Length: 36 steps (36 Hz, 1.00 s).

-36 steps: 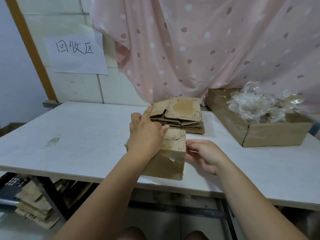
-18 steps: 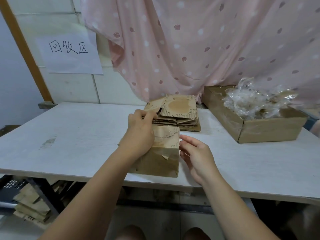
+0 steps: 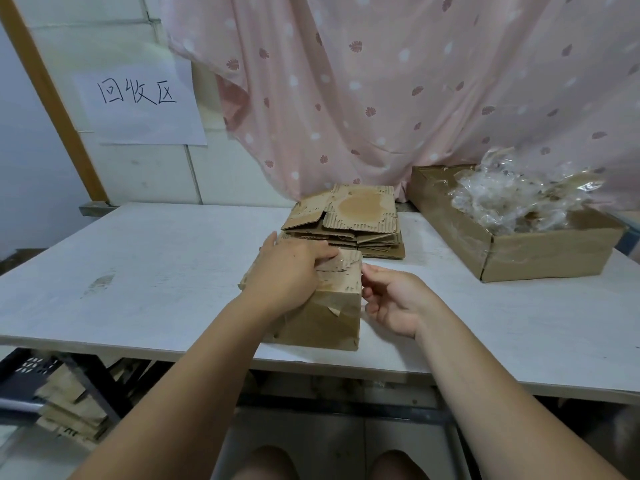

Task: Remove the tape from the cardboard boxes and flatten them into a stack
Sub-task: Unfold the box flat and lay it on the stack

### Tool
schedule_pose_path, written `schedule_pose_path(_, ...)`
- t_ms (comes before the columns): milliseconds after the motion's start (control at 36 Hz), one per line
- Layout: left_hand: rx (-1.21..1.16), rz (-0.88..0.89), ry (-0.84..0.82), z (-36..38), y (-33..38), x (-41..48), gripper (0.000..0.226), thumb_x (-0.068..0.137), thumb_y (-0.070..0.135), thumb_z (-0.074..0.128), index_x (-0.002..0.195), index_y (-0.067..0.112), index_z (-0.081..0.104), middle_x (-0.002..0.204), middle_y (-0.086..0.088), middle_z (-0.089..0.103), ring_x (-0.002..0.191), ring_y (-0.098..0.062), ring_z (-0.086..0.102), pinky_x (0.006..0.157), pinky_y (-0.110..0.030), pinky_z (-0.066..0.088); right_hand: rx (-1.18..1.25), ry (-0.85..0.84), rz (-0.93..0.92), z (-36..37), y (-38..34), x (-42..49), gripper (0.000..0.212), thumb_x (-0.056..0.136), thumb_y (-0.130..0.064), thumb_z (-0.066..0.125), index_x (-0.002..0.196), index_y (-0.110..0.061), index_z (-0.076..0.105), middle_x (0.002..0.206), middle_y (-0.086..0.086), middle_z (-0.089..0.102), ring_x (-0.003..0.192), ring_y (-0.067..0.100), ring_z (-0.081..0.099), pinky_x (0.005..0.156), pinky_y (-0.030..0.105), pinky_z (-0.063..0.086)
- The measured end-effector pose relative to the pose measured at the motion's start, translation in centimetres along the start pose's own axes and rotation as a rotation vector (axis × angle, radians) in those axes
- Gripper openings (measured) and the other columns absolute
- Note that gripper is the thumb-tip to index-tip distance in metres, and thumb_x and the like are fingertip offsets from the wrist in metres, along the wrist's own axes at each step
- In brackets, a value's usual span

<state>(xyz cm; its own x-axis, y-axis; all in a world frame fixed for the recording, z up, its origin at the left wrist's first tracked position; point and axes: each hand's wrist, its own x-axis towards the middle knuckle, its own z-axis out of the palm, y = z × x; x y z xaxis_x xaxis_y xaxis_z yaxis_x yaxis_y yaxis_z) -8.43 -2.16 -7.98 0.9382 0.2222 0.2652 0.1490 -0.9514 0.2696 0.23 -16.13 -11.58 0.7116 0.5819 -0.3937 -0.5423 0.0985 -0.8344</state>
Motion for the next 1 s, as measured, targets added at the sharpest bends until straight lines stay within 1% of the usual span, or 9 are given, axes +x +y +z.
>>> schedule_pose_path(28, -0.032, 0.012, 0.016, 0.0, -0.1, 0.0, 0.053, 0.083, 0.001, 0.039, 0.117, 0.032, 0.064, 0.121, 0.003, 0.064, 0.119, -0.022, 0.051, 0.110, -0.047, 0.028, -0.030, 0.001, -0.007, 0.0, -0.2, -0.1, 0.014, 0.094, -0.013, 0.053, 0.086, -0.015, 0.064, 0.072, 0.000, 0.053, 0.051, 0.005, 0.038, 0.043, 0.014, 0.027)
schedule_pose_path(83, -0.074, 0.014, 0.030, 0.1, -0.1, 0.0, 0.051, 0.084, 0.001, 0.040, 0.118, 0.030, 0.065, 0.121, 0.002, 0.065, 0.118, -0.024, 0.052, 0.098, -0.044, 0.041, -0.126, 0.005, -0.048, -0.1, -0.7, -0.2, 0.020, 0.096, -0.010, 0.049, 0.080, -0.011, 0.061, 0.069, 0.002, 0.053, 0.055, 0.007, 0.039, 0.049, 0.017, 0.027)
schedule_pose_path(250, -0.083, 0.006, 0.031, 0.3, -0.4, 0.2, 0.052, 0.086, 0.002, 0.042, 0.124, 0.032, 0.062, 0.127, 0.005, 0.062, 0.121, -0.021, 0.050, 0.098, -0.041, 0.042, -0.361, 0.006, -0.138, -0.3, -2.4, -0.5, 0.031, 0.097, -0.002, 0.045, 0.068, -0.008, 0.053, 0.064, 0.004, 0.052, 0.056, 0.010, 0.049, 0.052, 0.018, 0.033)
schedule_pose_path(472, -0.070, 0.002, 0.024, 0.7, -0.6, 0.5, 0.051, 0.087, 0.004, 0.043, 0.123, 0.034, 0.061, 0.128, 0.005, 0.060, 0.121, -0.021, 0.051, 0.097, -0.041, 0.044, -0.501, 0.059, -0.183, 0.0, -3.9, -0.8, 0.020, 0.093, 0.003, 0.051, 0.094, -0.015, 0.042, 0.068, 0.011, 0.056, 0.058, 0.017, 0.049, 0.056, 0.024, 0.045)
schedule_pose_path(556, -0.087, -0.007, 0.023, 0.7, -0.7, 0.4, 0.051, 0.088, 0.003, 0.042, 0.126, 0.032, 0.060, 0.132, 0.004, 0.058, 0.123, -0.021, 0.049, 0.099, -0.039, 0.042, -0.419, 0.027, -0.167, 0.1, -4.2, -1.0, 0.024, 0.093, 0.007, 0.048, 0.100, -0.015, 0.039, 0.067, 0.009, 0.054, 0.057, 0.015, 0.049, 0.053, 0.022, 0.040)
schedule_pose_path(639, -0.076, 0.001, 0.027, 0.6, -0.7, 0.4, 0.049, 0.090, 0.005, 0.043, 0.126, 0.032, 0.059, 0.133, 0.004, 0.057, 0.124, -0.020, 0.048, 0.100, -0.038, 0.042, -0.085, -0.048, -0.051, -0.3, -3.7, -0.9, 0.026, 0.095, 0.007, 0.043, 0.083, -0.017, 0.041, 0.068, 0.007, 0.055, 0.050, 0.009, 0.054, 0.047, 0.017, 0.042)
schedule_pose_path(750, -0.078, 0.055, 0.013, 0.5, -0.8, 0.5, 0.052, 0.086, 0.000, 0.043, 0.126, 0.028, 0.060, 0.133, 0.006, 0.057, 0.127, -0.017, 0.046, 0.104, -0.035, 0.037, 0.247, -0.133, 0.084, -1.3, -1.7, -0.8, 0.007, 0.094, -0.003, 0.048, 0.096, -0.006, 0.053, 0.068, 0.007, 0.057, 0.048, 0.009, 0.056, 0.043, 0.017, 0.046)
schedule_pose_path(889, -0.099, 0.086, 0.012, 0.3, -0.7, 0.3, 0.054, 0.085, -0.005, 0.041, 0.126, 0.025, 0.061, 0.132, 0.004, 0.057, 0.126, -0.016, 0.045, 0.105, -0.032, 0.035, 0.096, -0.080, 0.081, -1.4, -0.5, -1.3, 0.029, 0.084, -0.034, 0.066, 0.083, -0.006, 0.058, 0.069, 0.006, 0.059, 0.050, 0.010, 0.056, 0.047, 0.019, 0.051)
schedule_pose_path(1000, -0.096, 0.080, 0.009, 0.6, -1.0, 0.5, 0.054, 0.084, -0.004, 0.042, 0.126, 0.026, 0.061, 0.135, 0.003, 0.056, 0.127, -0.018, 0.045, 0.105, -0.037, 0.036, -0.040, -0.134, 0.069, -1.4, 0.5, -2.2, 0.028, 0.071, -0.031, 0.071, 0.082, -0.007, 0.061, 0.063, 0.004, 0.053, 0.052, 0.009, 0.048, 0.044, 0.018, 0.046)
